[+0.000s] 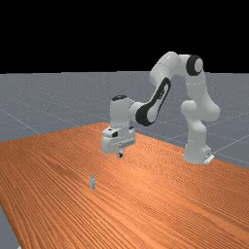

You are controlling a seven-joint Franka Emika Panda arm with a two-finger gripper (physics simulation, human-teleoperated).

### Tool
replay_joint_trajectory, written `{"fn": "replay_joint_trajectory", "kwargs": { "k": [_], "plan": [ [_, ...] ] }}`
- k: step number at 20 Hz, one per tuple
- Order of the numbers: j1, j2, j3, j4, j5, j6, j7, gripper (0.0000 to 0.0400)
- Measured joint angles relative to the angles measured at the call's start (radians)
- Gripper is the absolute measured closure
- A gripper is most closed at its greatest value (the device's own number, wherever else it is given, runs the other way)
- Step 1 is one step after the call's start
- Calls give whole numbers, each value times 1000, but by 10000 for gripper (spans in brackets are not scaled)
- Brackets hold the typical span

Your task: Rotate the USB body for 90 degree with plug right ward

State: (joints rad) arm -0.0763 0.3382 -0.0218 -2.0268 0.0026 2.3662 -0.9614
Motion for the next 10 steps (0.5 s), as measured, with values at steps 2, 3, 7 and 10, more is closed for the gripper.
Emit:
{"fn": "replay_joint_trajectory", "kwargs": {
  "k": [2,3,7,10],
  "plan": [
    [-28,7,-11,11,5,-4,-40,400],
    [-38,10,-16,15,7,-5,-46,400],
    [-48,65,-26,108,8,-62,-31,400],
    [-45,187,-23,313,9,-158,-20,400]
  ]
}}
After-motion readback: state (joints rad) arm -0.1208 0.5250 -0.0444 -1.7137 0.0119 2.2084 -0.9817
